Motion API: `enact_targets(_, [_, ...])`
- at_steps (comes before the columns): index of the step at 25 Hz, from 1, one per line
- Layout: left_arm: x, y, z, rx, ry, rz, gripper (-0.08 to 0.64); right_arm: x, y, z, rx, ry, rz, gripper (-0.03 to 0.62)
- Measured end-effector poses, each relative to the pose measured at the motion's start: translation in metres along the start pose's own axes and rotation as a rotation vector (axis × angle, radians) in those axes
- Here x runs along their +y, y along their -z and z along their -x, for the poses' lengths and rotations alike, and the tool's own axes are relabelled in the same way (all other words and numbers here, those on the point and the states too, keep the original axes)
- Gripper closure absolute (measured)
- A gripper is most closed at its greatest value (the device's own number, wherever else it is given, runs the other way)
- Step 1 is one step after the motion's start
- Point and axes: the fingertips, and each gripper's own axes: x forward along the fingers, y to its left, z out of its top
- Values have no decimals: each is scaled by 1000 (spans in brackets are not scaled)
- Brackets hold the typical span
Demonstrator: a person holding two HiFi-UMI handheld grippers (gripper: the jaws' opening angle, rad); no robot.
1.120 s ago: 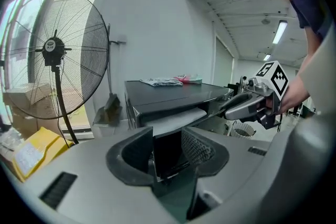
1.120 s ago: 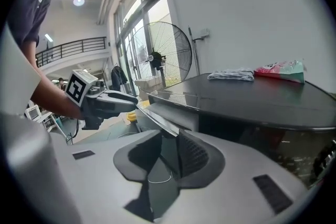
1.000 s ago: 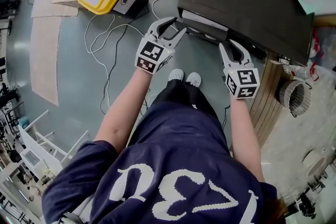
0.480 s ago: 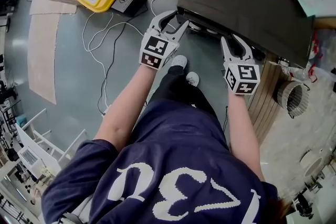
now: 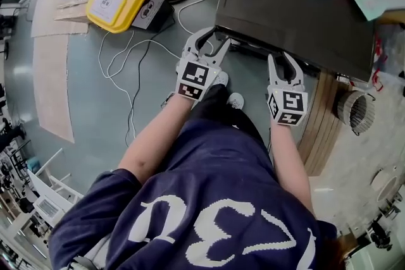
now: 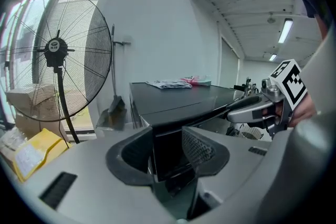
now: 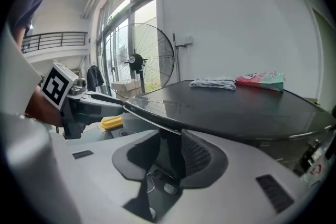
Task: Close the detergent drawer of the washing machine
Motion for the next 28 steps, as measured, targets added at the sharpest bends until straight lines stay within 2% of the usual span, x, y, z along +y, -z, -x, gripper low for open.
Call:
enact_targets(5, [4,0,4,-2,-14,4,379,-4,1,9,-59,13,-61,458])
enact_targets(6, [8,0,8,-4,-36,4,408,-4,2,11,-61,18,-58,480])
enact_targets(8, [14,2,16,-3,-71,7,511,-4,3,15,-53,25,-55,501])
enact_targets(9, [13,5,18,2,-69,9,532,-5,4,15,-50,28,-62,515])
enact_targets(12, [2,14,16,35,-36,-5,540,-6,6,14,-36,22,-77,575])
enact_targets(17, [0,16,3,49,-48,-4,540,-4,10,8,-6,39,-77,575])
enact_targets(28, [4,15,-1,39,-59,18,540,-7,9,3,-7,74,-98,575])
